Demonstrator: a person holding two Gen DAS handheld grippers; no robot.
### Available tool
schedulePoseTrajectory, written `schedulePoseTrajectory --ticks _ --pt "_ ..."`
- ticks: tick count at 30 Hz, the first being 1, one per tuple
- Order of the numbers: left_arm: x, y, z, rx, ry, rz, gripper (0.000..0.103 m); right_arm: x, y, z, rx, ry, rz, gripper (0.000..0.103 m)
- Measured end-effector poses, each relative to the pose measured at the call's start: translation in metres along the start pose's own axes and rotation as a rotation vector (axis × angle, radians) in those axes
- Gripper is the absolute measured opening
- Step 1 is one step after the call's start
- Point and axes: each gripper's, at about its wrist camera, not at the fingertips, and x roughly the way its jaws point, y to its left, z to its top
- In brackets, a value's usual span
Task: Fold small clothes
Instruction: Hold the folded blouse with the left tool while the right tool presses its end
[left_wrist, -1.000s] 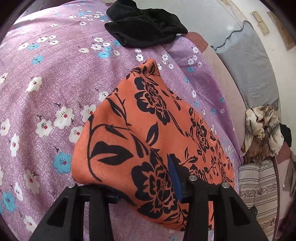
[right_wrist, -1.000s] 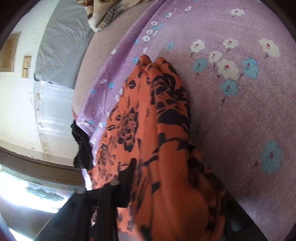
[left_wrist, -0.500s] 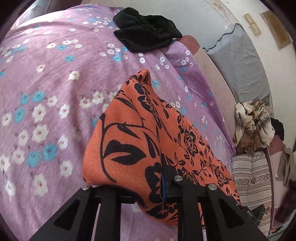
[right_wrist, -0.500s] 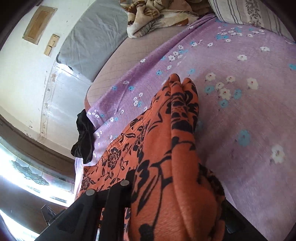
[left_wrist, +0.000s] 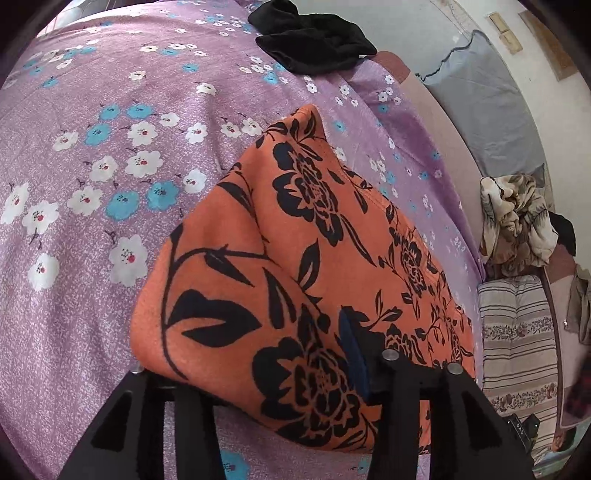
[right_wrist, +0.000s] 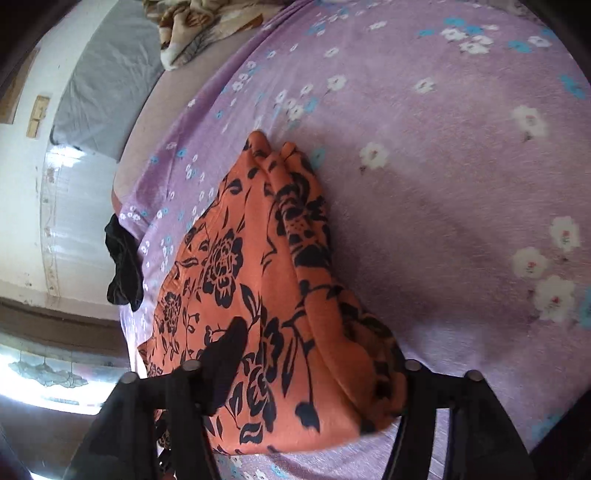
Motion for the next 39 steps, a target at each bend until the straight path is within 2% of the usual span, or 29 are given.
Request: schedulePoseTrajectory --ticks 3,5,6,7,10,12,15,18,21,24,28,32,36,38,39 --pt "0.0 0.0 -0.002 -0.015 -0.029 0.0 0.052 -0.038 0.0 -0.003 -0.046 -0.087 -0.133 0.07" --pt "0.0 -0.001 -0.003 -0.003 -0.042 0.011 0.051 -0.052 0.019 -0.005 -0.13 -0.134 -0.21 0.07" --pt "-0.002 -0.002 -0.004 0.008 -0.049 0.027 0.045 -0.054 0.033 -0.005 -0.183 -0.134 -0.21 0.07" --pt "-0.003 -0.001 -0.003 0.016 -0.056 0.052 0.033 -0.051 0.051 -0.006 -0.239 -0.115 -0.198 0.07" --pt "-0.002 0.001 0.002 0.033 -0.055 0.062 0.028 -0.022 0.116 -0.016 -0.419 0.008 -0.11 0.07" --pt "-0.003 -0.006 0.0 0.087 -0.077 0.09 0.025 0.012 0.17 -0.026 -0.53 0.119 -0.063 0.07" --pt "-0.009 -0.036 -0.008 0.276 -0.142 0.189 0.024 0.065 0.245 -0.044 -0.647 0.299 -0.017 0.07" --pt "-0.017 -0.064 -0.018 0.446 -0.21 0.227 0.023 0.108 0.309 -0.064 -0.786 0.435 -0.023 0.07" --pt "-0.025 -0.079 -0.027 0.551 -0.247 0.221 0.022 0.14 0.353 -0.082 -0.889 0.577 -0.043 0.07" --pt "-0.031 -0.091 -0.038 0.645 -0.27 0.206 0.022 0.159 0.378 -0.081 -0.908 0.647 -0.021 0.071" --pt "-0.033 -0.113 -0.055 0.774 -0.302 0.198 0.022 0.182 0.397 -0.081 -0.929 0.671 -0.069 0.071" --pt "-0.03 -0.129 -0.072 0.886 -0.313 0.17 0.022 0.184 0.402 -0.087 -1.007 0.661 -0.116 0.071" --pt "-0.028 -0.143 -0.093 1.001 -0.315 0.127 0.022 0.172 0.396 -0.082 -1.069 0.593 -0.217 0.071" --pt "-0.024 -0.148 -0.101 1.037 -0.301 0.118 0.022 0.159 0.386 -0.071 -1.069 0.532 -0.232 0.07" --pt "-0.022 -0.151 -0.106 1.052 -0.298 0.12 0.022 0.151 0.379 -0.065 -1.076 0.509 -0.223 0.062"
